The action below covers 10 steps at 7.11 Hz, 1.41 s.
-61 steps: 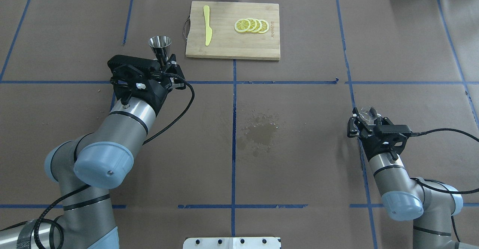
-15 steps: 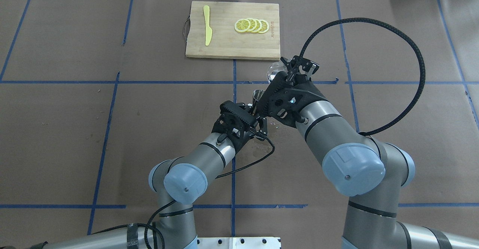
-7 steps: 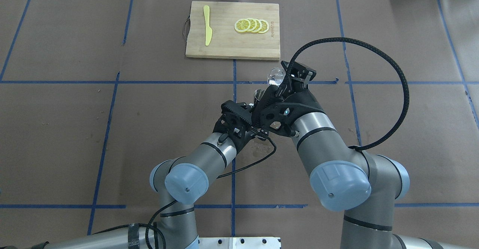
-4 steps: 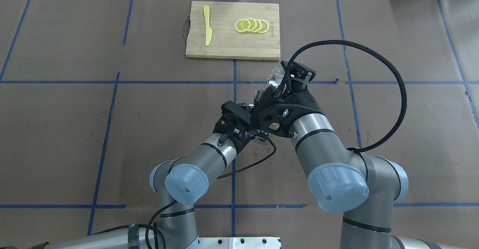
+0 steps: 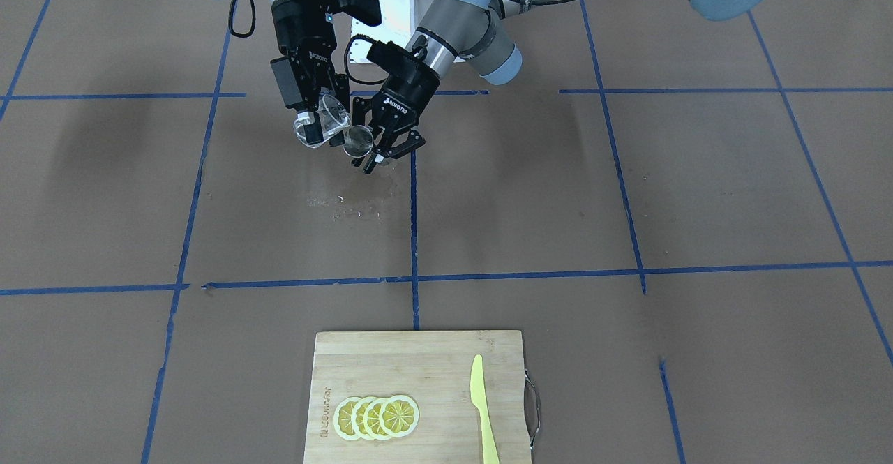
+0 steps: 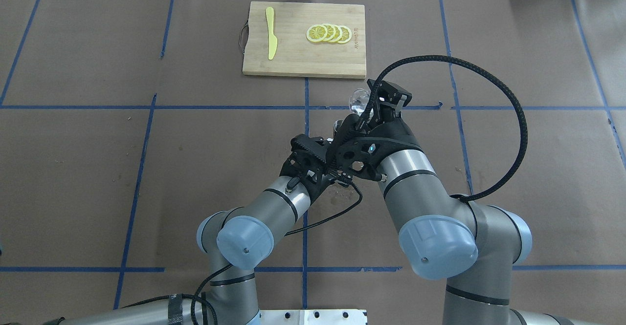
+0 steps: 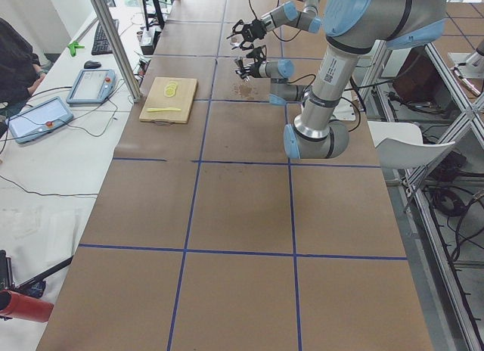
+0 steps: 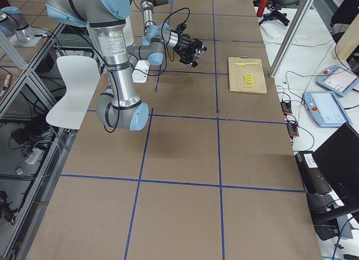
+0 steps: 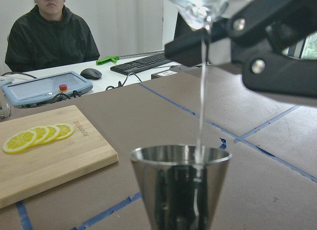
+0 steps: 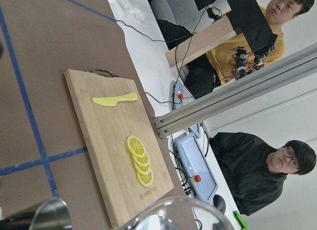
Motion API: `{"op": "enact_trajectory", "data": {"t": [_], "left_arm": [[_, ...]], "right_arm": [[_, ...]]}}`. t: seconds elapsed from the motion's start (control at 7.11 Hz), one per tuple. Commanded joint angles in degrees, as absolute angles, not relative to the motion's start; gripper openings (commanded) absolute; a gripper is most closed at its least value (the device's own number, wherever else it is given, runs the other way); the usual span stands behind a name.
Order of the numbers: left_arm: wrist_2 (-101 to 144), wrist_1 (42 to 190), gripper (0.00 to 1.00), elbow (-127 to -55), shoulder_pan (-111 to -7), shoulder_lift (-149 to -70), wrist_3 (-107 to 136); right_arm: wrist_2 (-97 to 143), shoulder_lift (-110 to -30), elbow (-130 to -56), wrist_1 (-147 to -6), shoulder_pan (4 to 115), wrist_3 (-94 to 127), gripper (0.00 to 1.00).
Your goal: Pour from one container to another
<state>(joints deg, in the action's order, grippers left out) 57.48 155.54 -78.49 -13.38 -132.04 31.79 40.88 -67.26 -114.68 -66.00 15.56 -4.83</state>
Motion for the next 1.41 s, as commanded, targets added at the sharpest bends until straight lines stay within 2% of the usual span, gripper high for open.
{"op": "enact_trajectory", "data": {"t": [0.0, 1.27], "left_arm": [[57.48, 155.57, 0.0, -78.49, -13.36, -132.1, 31.73], [57.48, 155.57, 0.0, -78.14, -13.1, -132.28, 31.82]], "right_arm": [[40.08, -67.15, -114.52, -66.36, 15.21, -4.83, 0.0], [33.67, -67.06, -114.43, -69.52, 13.19, -7.12, 0.0]]}}
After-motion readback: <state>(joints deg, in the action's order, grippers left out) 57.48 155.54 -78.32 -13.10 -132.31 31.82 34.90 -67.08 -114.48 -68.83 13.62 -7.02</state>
